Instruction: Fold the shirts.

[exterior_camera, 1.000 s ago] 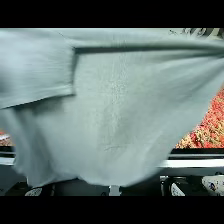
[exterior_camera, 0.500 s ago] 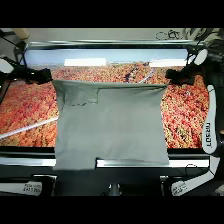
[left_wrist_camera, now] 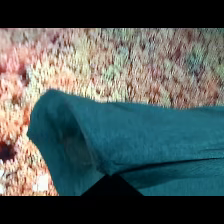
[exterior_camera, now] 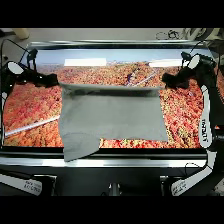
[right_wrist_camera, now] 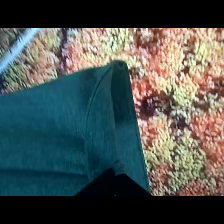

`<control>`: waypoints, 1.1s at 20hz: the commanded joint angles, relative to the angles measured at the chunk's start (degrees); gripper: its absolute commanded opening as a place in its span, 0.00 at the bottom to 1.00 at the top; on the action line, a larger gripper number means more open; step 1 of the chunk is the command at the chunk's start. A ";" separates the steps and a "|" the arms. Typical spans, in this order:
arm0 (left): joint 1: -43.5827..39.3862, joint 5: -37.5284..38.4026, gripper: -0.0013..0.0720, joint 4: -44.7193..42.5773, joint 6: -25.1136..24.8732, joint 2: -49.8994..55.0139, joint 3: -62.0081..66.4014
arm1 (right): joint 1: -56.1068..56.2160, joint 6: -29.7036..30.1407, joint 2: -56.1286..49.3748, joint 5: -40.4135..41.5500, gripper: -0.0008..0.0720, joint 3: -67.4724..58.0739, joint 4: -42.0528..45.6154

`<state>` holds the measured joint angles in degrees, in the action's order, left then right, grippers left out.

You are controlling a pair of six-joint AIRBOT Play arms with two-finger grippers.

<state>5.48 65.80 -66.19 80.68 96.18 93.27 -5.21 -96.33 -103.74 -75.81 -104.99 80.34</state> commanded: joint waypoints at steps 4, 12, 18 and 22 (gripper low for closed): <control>-2.49 9.73 0.16 -4.39 6.75 0.09 -12.39 | -0.24 0.92 -3.28 -4.22 0.11 6.56 -1.81; 3.52 18.45 0.70 -3.13 4.90 -15.67 -23.28 | -4.13 4.22 7.78 -16.83 0.68 12.94 -0.04; 0.90 4.28 0.65 4.50 2.95 -33.42 -61.72 | -5.29 5.75 15.10 -11.82 0.68 27.89 -2.19; -1.97 -0.72 0.65 6.54 2.91 -32.28 -64.81 | -5.29 5.75 15.80 -12.48 0.68 28.33 -1.22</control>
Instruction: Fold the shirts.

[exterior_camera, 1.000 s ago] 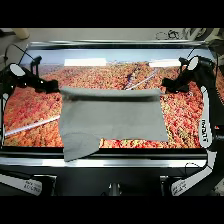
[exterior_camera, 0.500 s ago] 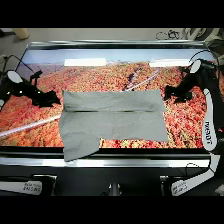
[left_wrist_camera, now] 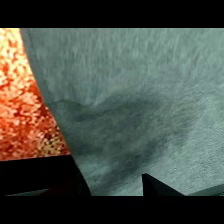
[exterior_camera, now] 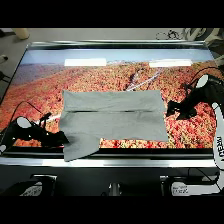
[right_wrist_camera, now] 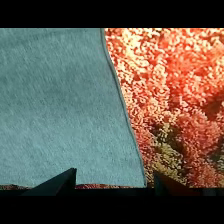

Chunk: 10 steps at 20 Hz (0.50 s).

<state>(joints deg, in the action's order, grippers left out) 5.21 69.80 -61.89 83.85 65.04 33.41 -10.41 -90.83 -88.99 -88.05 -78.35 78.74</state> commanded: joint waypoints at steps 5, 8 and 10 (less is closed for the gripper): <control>-4.74 -9.25 0.31 3.45 0.15 0.61 -4.96 | -0.15 0.59 5.22 5.09 0.72 15.65 4.00; -4.92 -9.27 0.05 3.45 -0.74 0.42 -4.68 | -0.13 2.47 5.42 7.96 0.76 22.51 1.64; -4.94 -9.22 0.05 3.45 -1.22 -0.28 -4.31 | -0.13 2.93 5.42 10.51 0.76 24.92 -1.16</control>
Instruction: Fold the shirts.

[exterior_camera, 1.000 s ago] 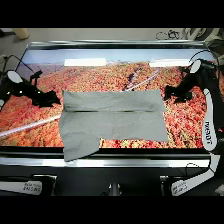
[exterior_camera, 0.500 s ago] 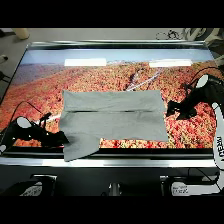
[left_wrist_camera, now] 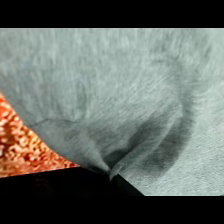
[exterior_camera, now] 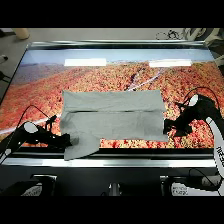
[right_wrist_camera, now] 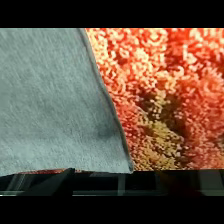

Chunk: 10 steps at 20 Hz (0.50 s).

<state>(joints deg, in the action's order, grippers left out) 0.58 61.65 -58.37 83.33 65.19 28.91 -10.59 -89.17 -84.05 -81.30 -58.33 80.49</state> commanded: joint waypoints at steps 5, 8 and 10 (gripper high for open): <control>-0.28 -1.11 0.04 -0.09 -0.87 -3.34 0.24 | 0.07 1.40 -0.17 6.99 0.38 7.50 -7.56; -0.28 -1.07 0.04 -0.11 -2.60 -5.07 2.10 | 0.04 3.19 1.25 6.93 0.04 5.88 -7.80; -0.17 -1.09 0.04 -0.98 -2.32 -8.79 7.96 | 0.09 4.00 4.85 6.99 0.04 0.83 -7.93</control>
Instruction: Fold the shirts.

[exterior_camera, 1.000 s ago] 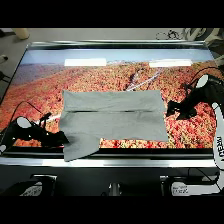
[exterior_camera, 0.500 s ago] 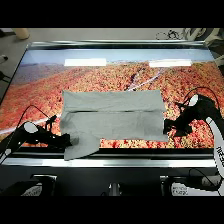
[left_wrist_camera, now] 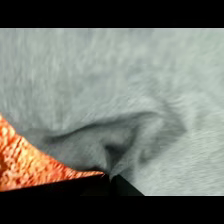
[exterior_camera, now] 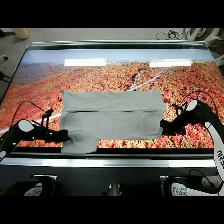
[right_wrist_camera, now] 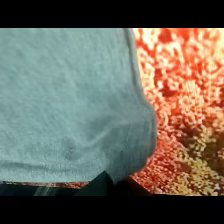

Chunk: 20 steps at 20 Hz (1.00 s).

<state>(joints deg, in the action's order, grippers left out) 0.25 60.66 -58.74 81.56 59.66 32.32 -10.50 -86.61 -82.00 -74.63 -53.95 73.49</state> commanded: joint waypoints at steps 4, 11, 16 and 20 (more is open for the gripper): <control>0.48 -0.44 0.04 -6.08 2.47 -1.14 21.64 | 1.70 0.22 2.71 6.36 0.04 -18.73 -2.73; 1.38 -2.89 0.04 -5.31 2.45 29.55 45.92 | 6.49 -8.26 -22.05 13.07 0.04 -41.00 -1.60; 1.75 1.68 0.80 -1.49 2.45 40.30 54.84 | 5.99 -9.57 -26.23 10.69 0.96 -42.40 -3.15; 4.42 4.68 0.75 -1.57 2.40 36.87 59.19 | -0.61 -7.63 -25.81 5.55 0.99 -43.76 -2.91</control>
<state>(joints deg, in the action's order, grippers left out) 3.46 62.76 -61.14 84.03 96.99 88.01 -7.73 -95.00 -106.94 -65.41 -96.71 70.89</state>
